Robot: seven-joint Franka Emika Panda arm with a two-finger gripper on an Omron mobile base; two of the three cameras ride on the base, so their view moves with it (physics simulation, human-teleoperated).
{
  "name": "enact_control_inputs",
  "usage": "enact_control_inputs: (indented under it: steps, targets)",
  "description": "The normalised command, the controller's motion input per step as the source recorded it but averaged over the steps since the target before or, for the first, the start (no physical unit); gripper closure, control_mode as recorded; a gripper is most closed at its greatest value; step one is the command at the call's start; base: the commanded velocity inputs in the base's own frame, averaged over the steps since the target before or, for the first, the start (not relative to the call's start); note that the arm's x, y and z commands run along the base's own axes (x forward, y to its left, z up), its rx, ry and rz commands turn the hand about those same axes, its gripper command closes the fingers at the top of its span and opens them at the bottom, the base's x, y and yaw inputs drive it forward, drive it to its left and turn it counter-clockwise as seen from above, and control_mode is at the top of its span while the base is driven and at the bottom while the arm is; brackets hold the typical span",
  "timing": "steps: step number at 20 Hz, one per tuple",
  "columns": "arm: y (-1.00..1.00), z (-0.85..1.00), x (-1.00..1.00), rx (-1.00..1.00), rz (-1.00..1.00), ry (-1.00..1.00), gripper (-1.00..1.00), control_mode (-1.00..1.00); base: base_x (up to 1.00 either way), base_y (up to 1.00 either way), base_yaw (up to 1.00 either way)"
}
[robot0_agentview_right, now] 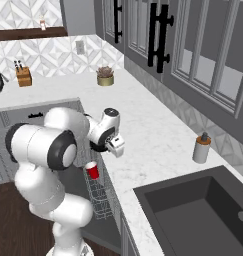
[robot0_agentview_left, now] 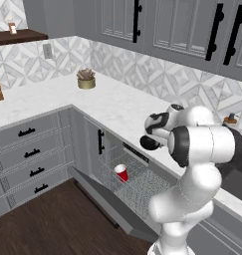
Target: Pick up the cup and bowl from the counter, place them in the dishwasher, and close the dishwasher door.
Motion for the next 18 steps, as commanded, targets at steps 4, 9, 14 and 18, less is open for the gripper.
enact_control_inputs:
  steps: [4, 9, 14, 18]
  targets:
    - [0.73, 0.38, -0.69, 0.18, -0.28, 0.19, 1.00, -1.00, 0.00, 0.00, 0.00]
    - [0.72, 0.07, -0.47, 0.20, -0.51, 0.30, 1.00, -1.00, 0.00, 0.00, 0.00]
    - [0.51, -0.06, -0.21, 0.18, -0.64, 0.32, 1.00, -1.00, 0.00, 0.00, 0.00]
    - [0.39, -0.23, -0.03, 0.16, -0.66, 0.32, 1.00, -1.00, 0.00, 0.00, 0.00]
